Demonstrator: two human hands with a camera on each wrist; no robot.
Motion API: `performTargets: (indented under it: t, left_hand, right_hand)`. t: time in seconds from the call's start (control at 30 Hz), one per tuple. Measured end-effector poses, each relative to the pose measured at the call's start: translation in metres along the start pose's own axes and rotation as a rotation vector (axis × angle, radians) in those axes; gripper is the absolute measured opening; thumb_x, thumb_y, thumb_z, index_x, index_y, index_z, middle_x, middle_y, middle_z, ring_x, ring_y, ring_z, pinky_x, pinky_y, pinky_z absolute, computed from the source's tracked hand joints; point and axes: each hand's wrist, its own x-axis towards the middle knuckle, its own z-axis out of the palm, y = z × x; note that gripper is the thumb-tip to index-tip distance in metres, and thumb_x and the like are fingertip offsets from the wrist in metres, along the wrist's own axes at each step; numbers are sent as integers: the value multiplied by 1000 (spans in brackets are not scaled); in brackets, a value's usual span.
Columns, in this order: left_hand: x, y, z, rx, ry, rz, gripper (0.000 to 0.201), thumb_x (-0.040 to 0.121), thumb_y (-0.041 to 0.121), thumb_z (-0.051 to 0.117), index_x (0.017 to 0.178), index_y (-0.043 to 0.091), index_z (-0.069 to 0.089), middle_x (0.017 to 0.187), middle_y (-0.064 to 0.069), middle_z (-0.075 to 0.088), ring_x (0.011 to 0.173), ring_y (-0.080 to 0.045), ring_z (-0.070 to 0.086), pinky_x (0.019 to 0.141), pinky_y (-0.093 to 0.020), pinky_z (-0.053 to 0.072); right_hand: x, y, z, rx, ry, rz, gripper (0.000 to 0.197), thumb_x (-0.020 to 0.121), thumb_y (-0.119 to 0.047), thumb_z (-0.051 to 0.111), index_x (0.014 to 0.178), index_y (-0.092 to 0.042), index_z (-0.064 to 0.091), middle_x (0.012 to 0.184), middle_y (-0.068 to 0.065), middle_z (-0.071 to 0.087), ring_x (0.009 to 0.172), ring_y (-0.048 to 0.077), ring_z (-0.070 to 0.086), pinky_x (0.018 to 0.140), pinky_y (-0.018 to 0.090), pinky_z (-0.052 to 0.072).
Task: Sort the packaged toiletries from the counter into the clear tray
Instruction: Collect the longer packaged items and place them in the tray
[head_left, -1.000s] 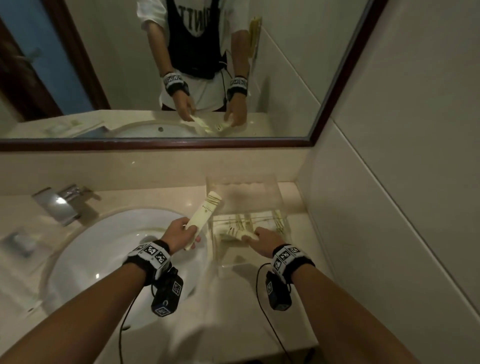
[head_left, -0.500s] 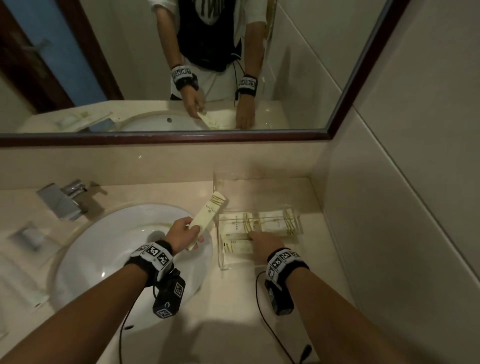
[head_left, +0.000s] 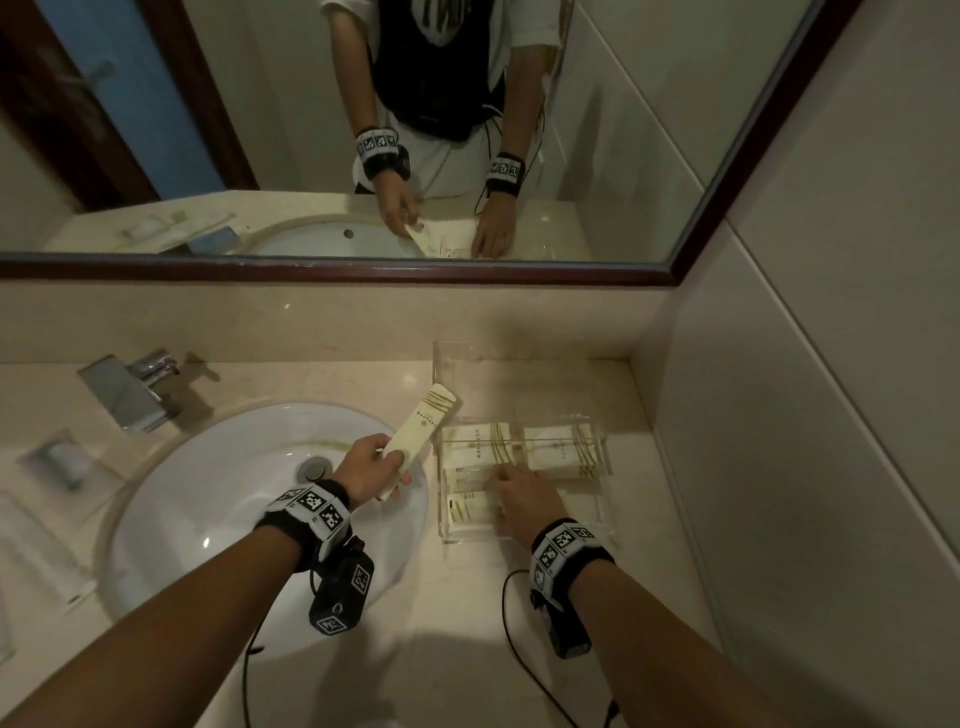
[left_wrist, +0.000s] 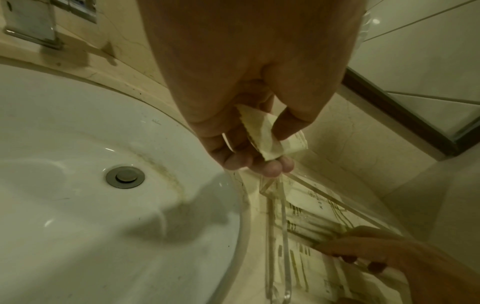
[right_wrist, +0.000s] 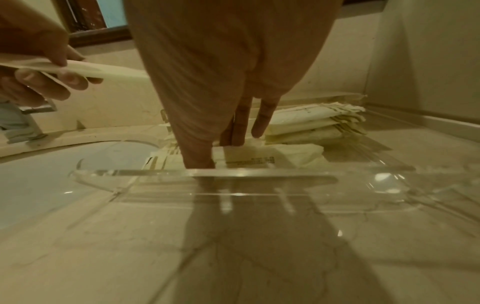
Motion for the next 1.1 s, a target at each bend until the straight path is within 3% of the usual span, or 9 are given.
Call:
performTargets:
  t: [0.13, 0.33, 0.47, 0.57, 0.63, 0.73, 0.9, 1.03, 1.1]
  left_hand:
    - [-2, 2, 5, -2, -4, -3, 21, 93, 7, 43, 110, -2, 52, 73, -12, 65, 49, -22, 54, 46, -26, 41]
    - [-7, -1, 6, -2, 7, 0, 22, 93, 7, 44, 110, -3, 52, 71, -11, 65, 47, -20, 54, 46, -26, 40]
    - [-11, -1, 7, 18, 14, -9, 18, 93, 7, 44, 107, 1, 53, 70, -10, 65, 48, -20, 54, 46, -26, 41]
    - [-14, -2, 9, 68, -19, -8, 13, 92, 7, 45, 101, 4, 54, 68, -8, 66, 46, -17, 55, 45, -25, 42]
    - [-14, -1, 11, 102, -49, -3, 12, 92, 6, 45, 98, 5, 56, 68, -7, 66, 47, -17, 55, 43, -22, 41]
    - [-14, 3, 20, 159, -94, 12, 13, 92, 5, 44, 95, 6, 57, 70, -7, 64, 52, -19, 54, 41, -22, 41]
    - [-6, 10, 44, 290, -177, 31, 13, 92, 11, 47, 85, 9, 58, 65, -5, 58, 54, -16, 56, 45, -25, 41]
    - [0, 14, 68, 381, -241, 69, 12, 88, 7, 52, 79, 10, 61, 60, -2, 59, 47, -9, 53, 43, -18, 43]
    - [4, 13, 79, 384, -267, 81, 14, 86, 4, 54, 78, 12, 62, 66, -5, 62, 50, -12, 55, 47, -19, 47]
  right_hand:
    - [-5, -1, -2, 10, 6, -17, 31, 85, -8, 57, 114, -14, 65, 124, 4, 57, 120, 24, 48, 98, 39, 40]
    - [-4, -5, -4, -13, 95, 27, 20, 83, 5, 55, 94, -6, 67, 104, 11, 65, 94, 31, 64, 72, 36, 52]
    - [-5, -2, -8, 11, 77, 65, 19, 88, -1, 50, 98, -7, 65, 107, 10, 65, 94, 30, 64, 72, 34, 50]
    - [-8, 2, -9, 161, 117, 173, 16, 92, -24, 53, 94, -12, 63, 100, 7, 67, 88, 25, 63, 71, 32, 46]
    - [-9, 5, -14, 242, 174, 247, 19, 93, -30, 51, 91, -14, 62, 95, 6, 68, 78, 21, 59, 69, 31, 46]
    - [-12, 13, -27, 340, 245, 344, 22, 96, -28, 47, 93, -12, 62, 92, 8, 69, 80, 24, 63, 68, 31, 49]
    - [-33, 35, -42, 448, 342, 579, 17, 93, -23, 50, 85, -12, 60, 87, 7, 64, 79, 27, 61, 62, 27, 41]
    - [-56, 55, -46, 434, 372, 661, 18, 93, -24, 50, 87, -11, 62, 86, 9, 68, 77, 29, 65, 60, 30, 48]
    - [-67, 64, -46, 429, 383, 704, 20, 93, -27, 51, 87, -12, 62, 85, 9, 69, 75, 29, 65, 61, 33, 51]
